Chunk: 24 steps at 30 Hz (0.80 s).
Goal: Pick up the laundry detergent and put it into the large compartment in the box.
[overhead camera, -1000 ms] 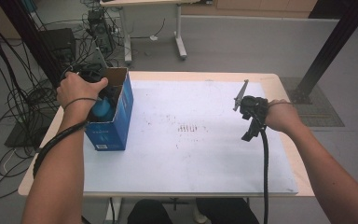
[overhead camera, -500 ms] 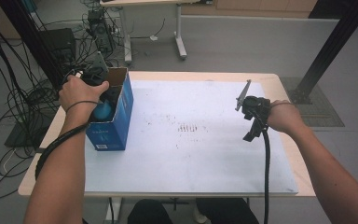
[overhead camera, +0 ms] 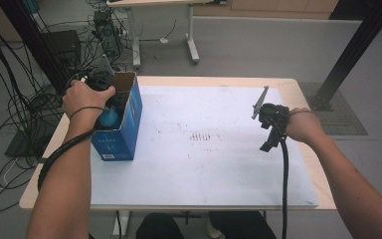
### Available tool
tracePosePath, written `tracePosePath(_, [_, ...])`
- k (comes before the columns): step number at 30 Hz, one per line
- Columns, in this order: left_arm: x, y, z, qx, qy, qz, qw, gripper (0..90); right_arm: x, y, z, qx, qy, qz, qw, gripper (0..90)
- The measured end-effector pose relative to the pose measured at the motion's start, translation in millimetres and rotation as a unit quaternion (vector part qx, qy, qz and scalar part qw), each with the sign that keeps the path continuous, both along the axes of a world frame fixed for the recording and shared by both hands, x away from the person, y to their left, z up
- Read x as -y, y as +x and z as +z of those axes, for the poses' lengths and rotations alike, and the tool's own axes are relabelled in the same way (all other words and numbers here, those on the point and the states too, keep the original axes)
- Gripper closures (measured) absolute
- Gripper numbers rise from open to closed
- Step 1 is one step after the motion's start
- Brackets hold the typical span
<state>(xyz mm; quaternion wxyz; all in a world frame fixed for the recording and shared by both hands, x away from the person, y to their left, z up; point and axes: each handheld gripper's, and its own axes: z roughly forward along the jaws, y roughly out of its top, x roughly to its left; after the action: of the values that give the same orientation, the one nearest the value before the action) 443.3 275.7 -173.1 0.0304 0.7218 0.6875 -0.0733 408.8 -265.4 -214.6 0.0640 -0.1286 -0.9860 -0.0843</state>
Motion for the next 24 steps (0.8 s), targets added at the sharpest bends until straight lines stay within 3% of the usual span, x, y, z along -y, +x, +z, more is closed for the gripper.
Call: tracePosePath(24, [0.3,1.4,0.0,-0.004,0.0,0.003,1.0,37.7,0.3,-0.1,-1.5,-0.001,-0.002,-0.002,1.0,3.8])
